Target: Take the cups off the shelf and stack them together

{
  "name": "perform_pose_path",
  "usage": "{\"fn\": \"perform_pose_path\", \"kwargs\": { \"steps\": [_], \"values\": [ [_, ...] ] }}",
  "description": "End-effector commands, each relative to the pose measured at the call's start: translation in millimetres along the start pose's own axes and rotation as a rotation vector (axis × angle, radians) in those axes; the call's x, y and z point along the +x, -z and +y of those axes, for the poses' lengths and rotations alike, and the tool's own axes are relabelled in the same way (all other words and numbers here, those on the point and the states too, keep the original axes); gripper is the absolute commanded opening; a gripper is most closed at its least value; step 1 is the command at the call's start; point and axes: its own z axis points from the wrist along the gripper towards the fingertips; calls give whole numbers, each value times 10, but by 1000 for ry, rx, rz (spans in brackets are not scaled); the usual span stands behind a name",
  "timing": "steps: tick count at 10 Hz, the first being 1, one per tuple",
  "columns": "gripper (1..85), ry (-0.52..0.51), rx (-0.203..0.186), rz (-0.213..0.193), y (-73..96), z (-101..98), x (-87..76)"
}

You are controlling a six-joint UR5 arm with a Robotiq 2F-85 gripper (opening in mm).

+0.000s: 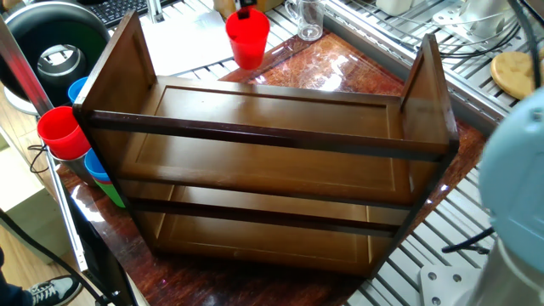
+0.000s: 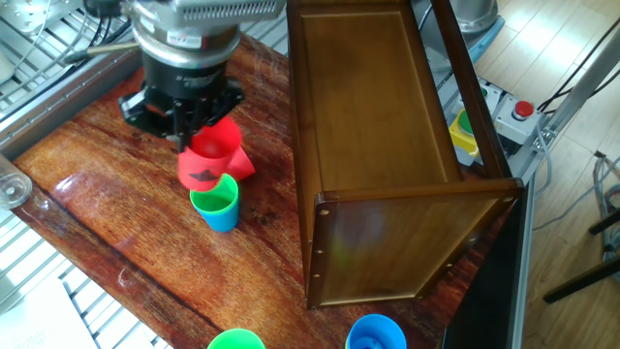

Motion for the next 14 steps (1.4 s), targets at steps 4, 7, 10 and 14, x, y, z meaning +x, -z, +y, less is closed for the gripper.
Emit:
{"fn": "perform_pose_path", "kwargs": {
  "steps": [4, 7, 10, 14],
  "values": [
    [13, -112, -209, 53, -64, 558, 212],
    [13, -107, -131, 66, -96, 361, 259],
    [13, -111, -83, 30, -528, 211, 193],
    [13, -107, -49, -8, -786, 140, 97]
  ]
}}
